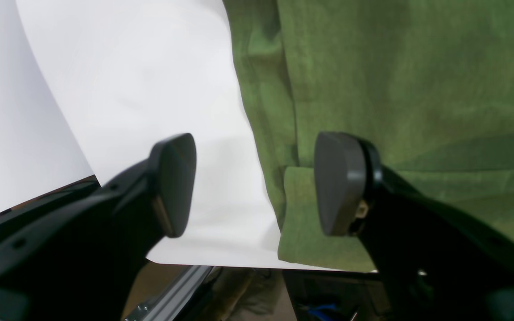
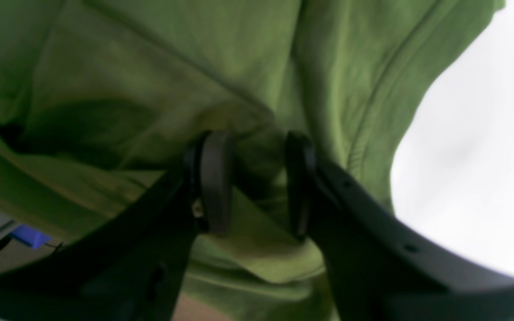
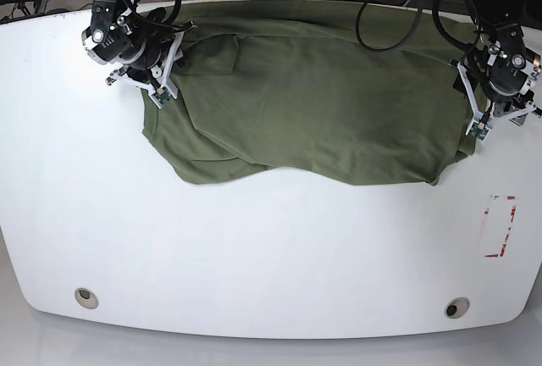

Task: Fold the T-shirt properly
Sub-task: 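Hold the shirt edge with both grippers, pressing it onto the shirt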

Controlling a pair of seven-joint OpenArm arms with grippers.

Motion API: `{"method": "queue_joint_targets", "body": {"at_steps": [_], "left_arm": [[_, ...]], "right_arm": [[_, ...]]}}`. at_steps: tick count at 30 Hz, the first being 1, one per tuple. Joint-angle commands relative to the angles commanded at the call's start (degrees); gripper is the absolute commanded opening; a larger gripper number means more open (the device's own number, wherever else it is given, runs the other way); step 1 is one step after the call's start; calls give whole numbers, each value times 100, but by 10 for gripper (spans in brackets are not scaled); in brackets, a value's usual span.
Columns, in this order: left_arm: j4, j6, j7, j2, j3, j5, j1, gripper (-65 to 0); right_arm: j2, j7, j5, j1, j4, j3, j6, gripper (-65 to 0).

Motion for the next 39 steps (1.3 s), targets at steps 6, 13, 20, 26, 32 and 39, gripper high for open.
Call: {"method": "queue_joint_targets", "body": {"at_steps": [6, 13, 20, 26, 32, 39], "left_arm": [[0, 0, 0, 0, 9, 0, -18, -274], [0, 0, 0, 0, 9, 0, -9, -274], [0, 0, 0, 0, 9, 0, -9, -274], [-9, 0, 0, 0, 18, 0, 0, -274], [-9, 0, 0, 0, 18, 0, 0, -274], [-9, 0, 0, 0, 26, 0, 0, -274]], "right_arm": [[0, 18, 0, 9, -316, 0, 0, -458], [-9, 18, 9, 9, -308, 0, 0, -455], [-18, 18, 9, 9, -308, 0, 0, -311], [-26, 18, 9, 9, -325, 0, 0, -290], [-26, 18, 44, 18, -325, 0, 0, -371], [-26, 18, 53, 18, -308, 0, 0, -553]]}}
